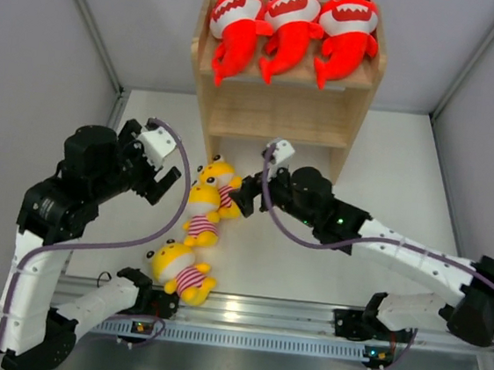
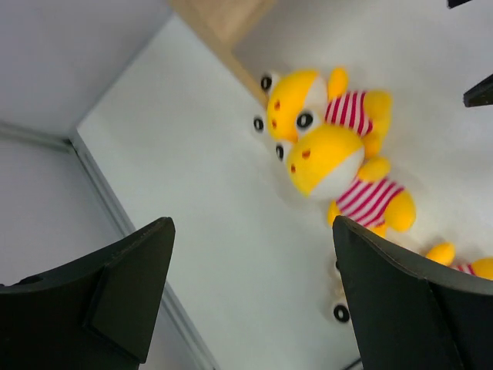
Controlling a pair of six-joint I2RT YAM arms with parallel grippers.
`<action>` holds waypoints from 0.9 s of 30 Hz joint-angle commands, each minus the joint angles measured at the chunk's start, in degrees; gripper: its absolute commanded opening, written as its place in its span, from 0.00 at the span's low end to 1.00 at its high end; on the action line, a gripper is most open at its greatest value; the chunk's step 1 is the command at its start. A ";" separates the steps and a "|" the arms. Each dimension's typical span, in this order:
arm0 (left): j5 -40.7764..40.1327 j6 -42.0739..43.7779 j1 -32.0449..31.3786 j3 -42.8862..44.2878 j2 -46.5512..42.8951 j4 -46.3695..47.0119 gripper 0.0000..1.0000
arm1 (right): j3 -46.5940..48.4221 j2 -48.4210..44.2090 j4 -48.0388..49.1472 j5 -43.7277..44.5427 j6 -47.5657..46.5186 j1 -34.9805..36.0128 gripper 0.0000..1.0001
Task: Place and organize the stuffed toys onto the shelf
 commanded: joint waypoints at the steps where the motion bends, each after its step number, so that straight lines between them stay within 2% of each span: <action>1: -7.80 -0.31 2.39 -8.76 -0.03 -4.41 0.89 | -2.20 6.82 5.73 -7.66 -2.14 1.04 0.87; 4: -6.85 -0.75 4.85 -15.35 -2.14 -4.23 0.89 | 0.34 14.99 5.03 -7.66 -3.98 0.78 0.87; 5: -4.16 -1.10 6.25 -16.76 -2.41 -4.23 0.89 | 0.61 18.40 5.46 -7.57 -3.99 0.61 0.86; 7: -3.34 -1.19 7.40 -21.42 -3.20 -3.71 0.89 | 0.79 21.32 7.83 -10.03 -2.68 -0.09 0.86; 14: -5.97 -2.41 9.51 -35.13 -3.64 3.93 0.88 | 0.62 29.67 10.82 -9.15 0.41 -4.49 0.79; 20: -3.60 -3.03 10.92 -34.71 -1.62 4.29 0.88 | 1.58 33.37 11.44 -8.27 1.02 -5.28 0.78; 22: -4.13 -2.86 10.92 -34.79 -1.01 4.38 0.88 | 2.02 34.60 12.58 -8.62 1.63 -6.16 0.74; 23: -4.13 -2.77 10.92 -34.79 -0.31 4.38 0.88 | 2.46 35.83 12.41 -8.89 1.81 -7.21 0.70; 25: -4.13 -2.86 10.92 -34.71 0.31 4.47 0.89 | 3.60 36.71 12.14 -9.59 0.68 -8.09 0.52; 26: -4.04 -2.86 11.10 -34.71 0.58 4.65 0.89 | 3.87 36.89 12.14 -9.68 -0.11 -8.18 0.40; 27: -4.04 -2.86 11.19 -34.62 1.01 4.65 0.89 | 3.87 36.81 11.97 -9.85 -0.38 -8.19 0.18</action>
